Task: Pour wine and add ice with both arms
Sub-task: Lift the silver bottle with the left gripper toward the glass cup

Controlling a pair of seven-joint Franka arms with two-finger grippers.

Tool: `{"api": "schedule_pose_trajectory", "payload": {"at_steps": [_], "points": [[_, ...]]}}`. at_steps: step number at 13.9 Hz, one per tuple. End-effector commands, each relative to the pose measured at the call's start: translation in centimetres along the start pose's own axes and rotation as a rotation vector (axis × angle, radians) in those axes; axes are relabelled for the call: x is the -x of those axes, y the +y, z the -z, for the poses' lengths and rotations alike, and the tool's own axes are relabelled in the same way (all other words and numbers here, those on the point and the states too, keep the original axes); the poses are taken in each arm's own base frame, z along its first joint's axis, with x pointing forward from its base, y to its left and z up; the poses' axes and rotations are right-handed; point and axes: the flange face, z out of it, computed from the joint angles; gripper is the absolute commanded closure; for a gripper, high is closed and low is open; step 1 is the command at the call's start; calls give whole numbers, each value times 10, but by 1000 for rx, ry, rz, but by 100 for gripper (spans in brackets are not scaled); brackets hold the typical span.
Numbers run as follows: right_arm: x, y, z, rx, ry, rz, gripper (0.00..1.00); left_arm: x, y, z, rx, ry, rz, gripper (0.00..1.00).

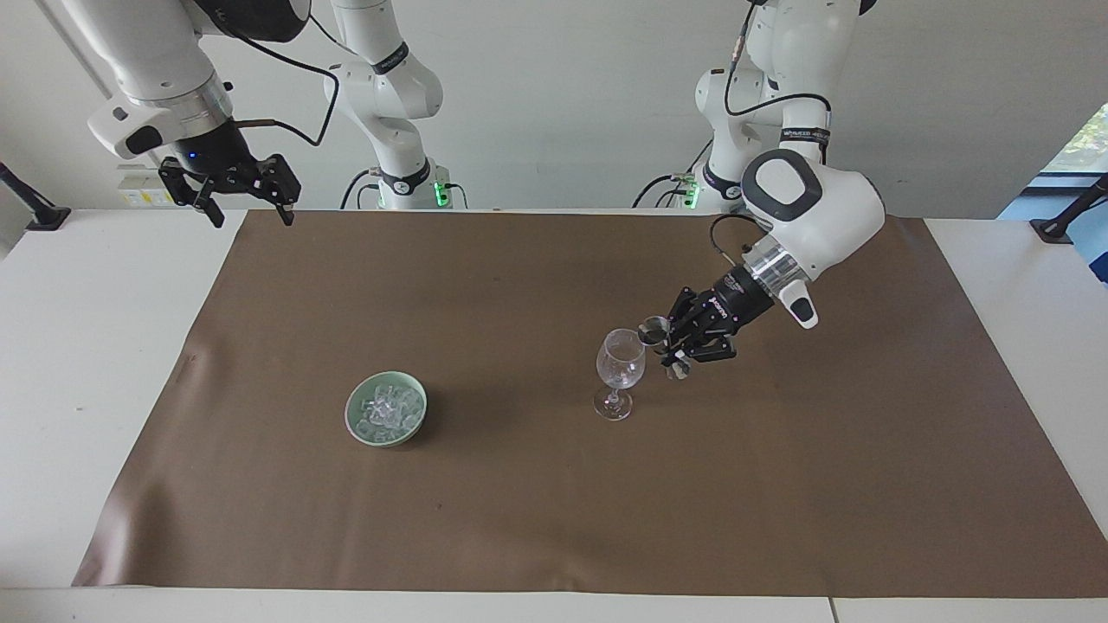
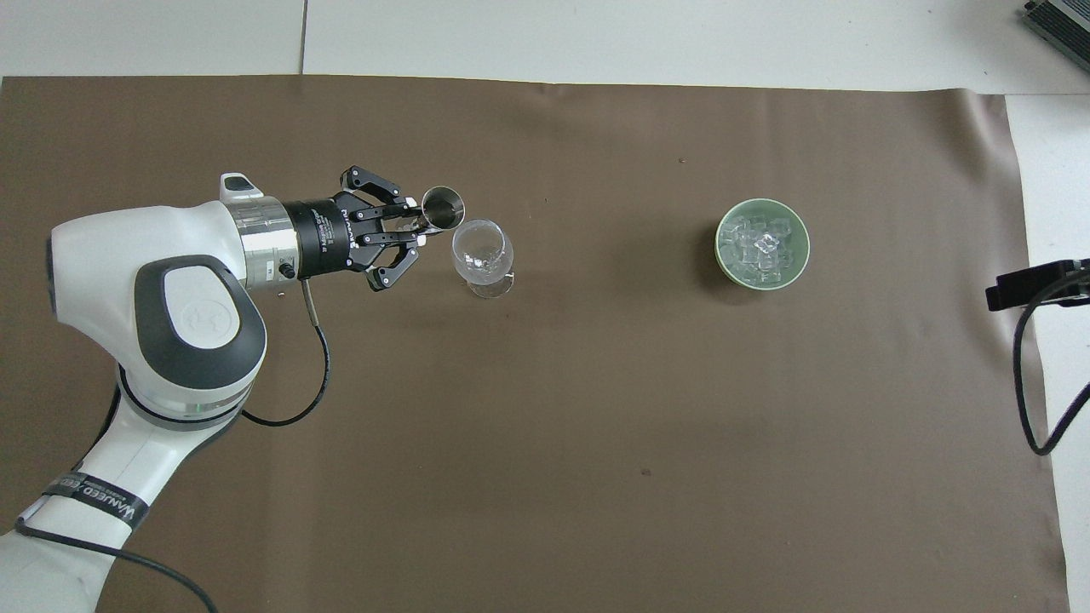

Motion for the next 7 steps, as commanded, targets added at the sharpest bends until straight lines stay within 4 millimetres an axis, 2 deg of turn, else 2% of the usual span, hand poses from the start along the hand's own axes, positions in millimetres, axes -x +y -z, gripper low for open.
{"api": "schedule_pose_trajectory", "payload": {"at_steps": [1, 7], "points": [[6, -1, 1, -16, -2, -16, 0, 4, -3, 5, 17, 41, -25, 100], [6, -1, 1, -16, -2, -16, 0, 11, -5, 3, 33, 84, -99, 100]]}}
